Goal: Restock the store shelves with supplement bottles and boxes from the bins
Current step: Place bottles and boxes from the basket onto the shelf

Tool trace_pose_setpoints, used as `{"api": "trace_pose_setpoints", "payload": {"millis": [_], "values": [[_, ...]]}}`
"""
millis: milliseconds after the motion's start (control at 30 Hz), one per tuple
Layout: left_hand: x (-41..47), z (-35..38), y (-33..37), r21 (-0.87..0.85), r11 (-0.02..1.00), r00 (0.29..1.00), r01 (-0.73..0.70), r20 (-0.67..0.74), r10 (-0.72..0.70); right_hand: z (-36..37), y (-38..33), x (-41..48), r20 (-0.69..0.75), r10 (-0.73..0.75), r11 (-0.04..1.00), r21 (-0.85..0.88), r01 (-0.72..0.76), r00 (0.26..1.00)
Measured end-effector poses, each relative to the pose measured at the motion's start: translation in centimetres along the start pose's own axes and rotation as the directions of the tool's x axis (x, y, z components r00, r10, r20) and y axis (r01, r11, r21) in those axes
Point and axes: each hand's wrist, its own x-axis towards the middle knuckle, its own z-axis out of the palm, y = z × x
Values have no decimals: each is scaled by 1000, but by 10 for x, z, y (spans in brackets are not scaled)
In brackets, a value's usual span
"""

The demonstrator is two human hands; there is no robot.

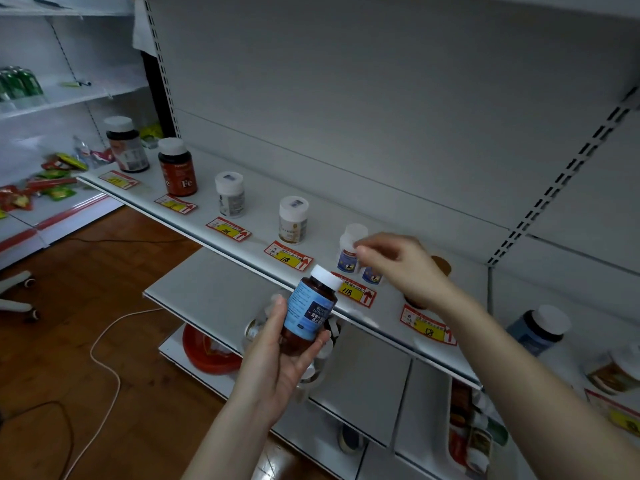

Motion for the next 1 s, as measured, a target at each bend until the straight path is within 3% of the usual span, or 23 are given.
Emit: {"api": "trace_pose_setpoints", "payload": {"millis": [100,167,267,367,467,667,833,933,1000], "values": [[-4,0,-2,86,996,999,12,49,-16,11,-9,-20,182,41,973,217,-81,982],[-4,-2,-4,157,987,995,24,90,-39,16,-10,-29,216,48,956,272,-108,975],[-3,-7,-11,293,956,987,13,150,-59,16,-9,-44,141,84,940,318,-125,987],[-2,-9,-24,477,874,973,-93,228,-20,6,-6,-63,47,152,936,315,-159,987],[-5,-8,-41,552,803,941,-225,338,31,-8,2,-88,-61,249,920,327,-216,967],[-13,12,-92,705,596,869,-386,494,-21,-48,24,-145,-136,368,914,234,-331,920],[-12,42,-142,698,272,720,-663,694,-27,-97,43,-177,-227,463,882,214,-420,857],[-5,61,-173,622,-58,622,-781,783,15,-129,59,-188,-307,473,875,56,-481,826],[2,69,-193,583,-241,601,-776,800,1,-150,71,-191,-343,462,861,-50,-507,818]]}}
